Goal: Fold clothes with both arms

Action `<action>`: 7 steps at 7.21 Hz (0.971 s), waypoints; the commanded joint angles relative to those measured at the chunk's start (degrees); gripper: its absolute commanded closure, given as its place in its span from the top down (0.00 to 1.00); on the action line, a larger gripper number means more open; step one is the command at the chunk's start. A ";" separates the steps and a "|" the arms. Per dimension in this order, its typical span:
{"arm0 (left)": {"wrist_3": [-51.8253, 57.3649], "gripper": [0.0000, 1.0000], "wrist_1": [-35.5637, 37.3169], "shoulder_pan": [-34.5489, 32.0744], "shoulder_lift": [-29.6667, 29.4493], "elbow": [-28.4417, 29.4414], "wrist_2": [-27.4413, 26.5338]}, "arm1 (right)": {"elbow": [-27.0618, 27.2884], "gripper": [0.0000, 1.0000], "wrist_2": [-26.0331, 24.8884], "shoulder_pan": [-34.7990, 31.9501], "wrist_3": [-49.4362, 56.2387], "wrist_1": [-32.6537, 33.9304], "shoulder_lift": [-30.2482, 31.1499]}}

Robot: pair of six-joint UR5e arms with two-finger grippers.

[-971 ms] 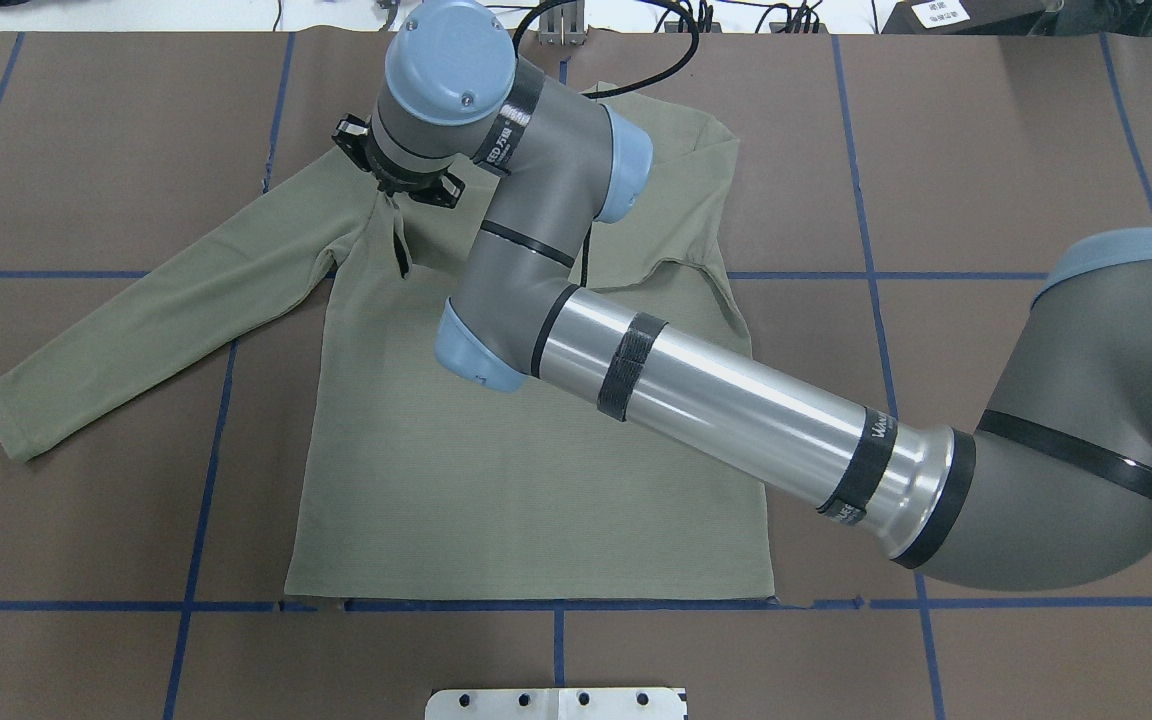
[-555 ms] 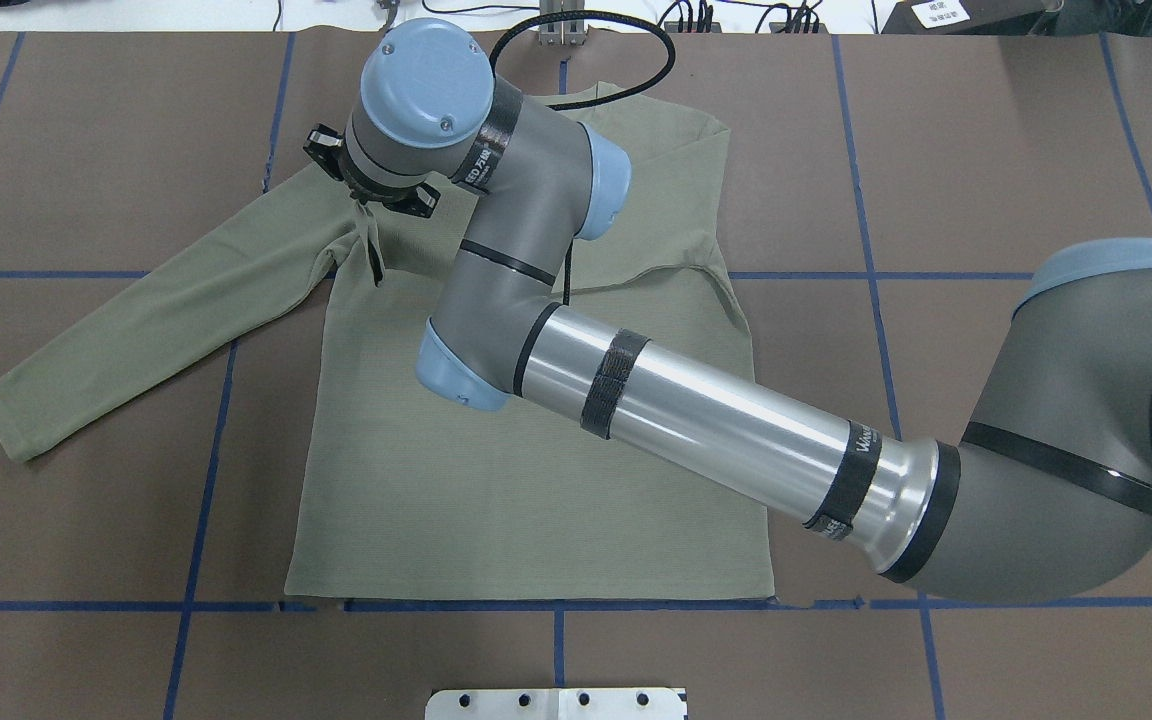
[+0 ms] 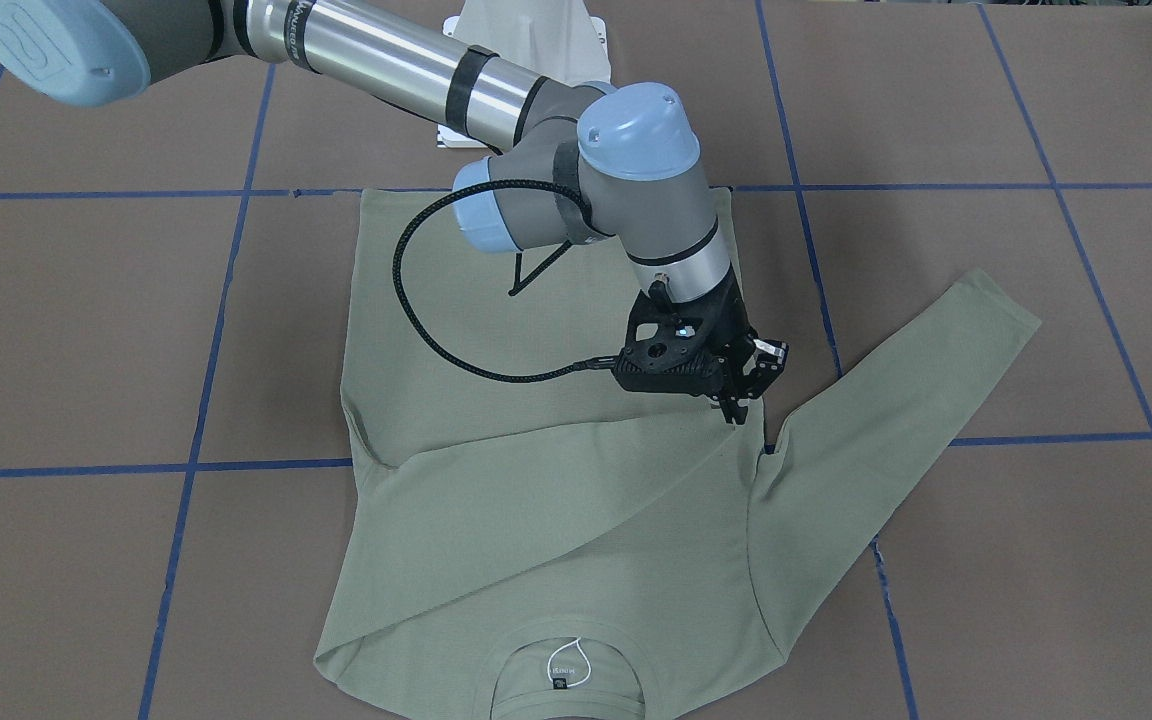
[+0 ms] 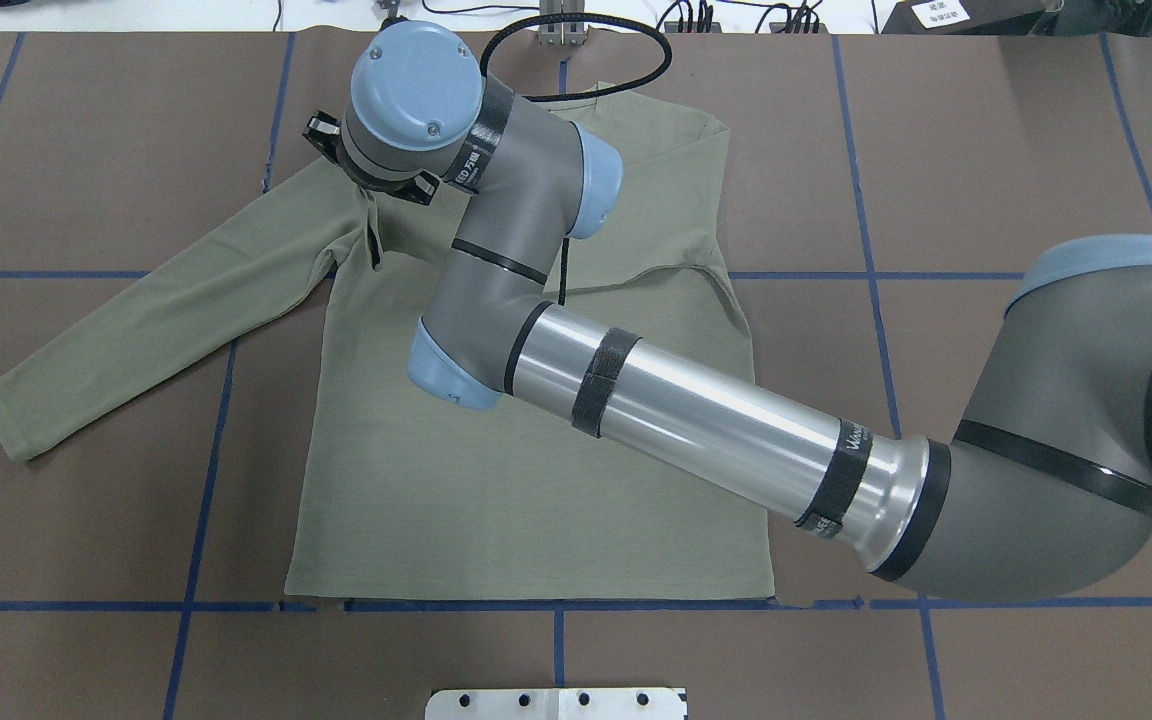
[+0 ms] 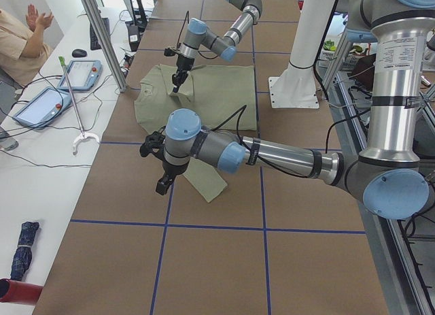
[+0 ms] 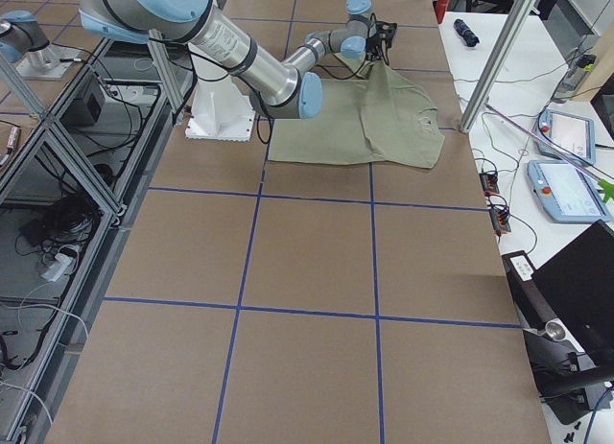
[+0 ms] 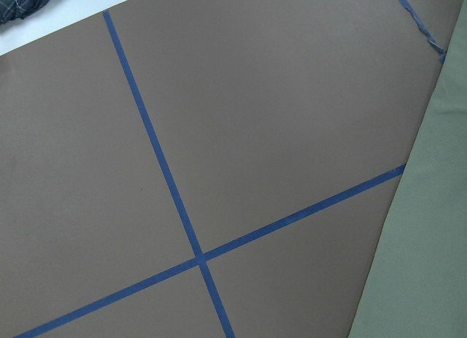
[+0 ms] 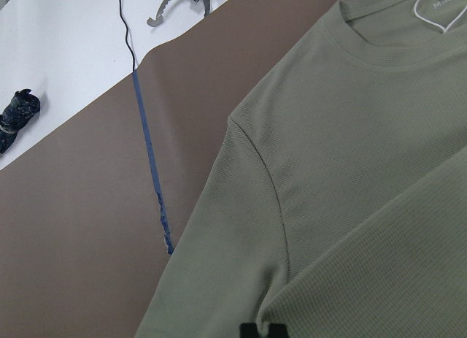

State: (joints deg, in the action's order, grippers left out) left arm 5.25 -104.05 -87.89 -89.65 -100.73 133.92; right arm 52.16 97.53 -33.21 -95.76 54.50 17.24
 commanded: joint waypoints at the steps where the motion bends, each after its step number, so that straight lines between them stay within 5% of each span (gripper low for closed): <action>1: 0.02 1.00 -0.10 0.00 0.00 0.00 0.03 | -3.90 0.95 -1.82 0.77 -0.30 -0.01 -4.13; 4: 0.37 1.00 -1.14 1.31 -0.17 1.75 0.55 | -2.95 0.98 -2.08 -0.10 -1.26 0.42 -4.15; 7: -11.46 1.00 -14.02 10.32 -4.83 13.68 0.38 | 18.00 0.99 3.77 -5.62 -2.42 4.11 14.33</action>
State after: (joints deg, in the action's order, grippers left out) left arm -1.62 -112.87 -81.87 -93.03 -91.42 134.43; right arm 62.02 98.14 -36.76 -98.24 57.44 23.95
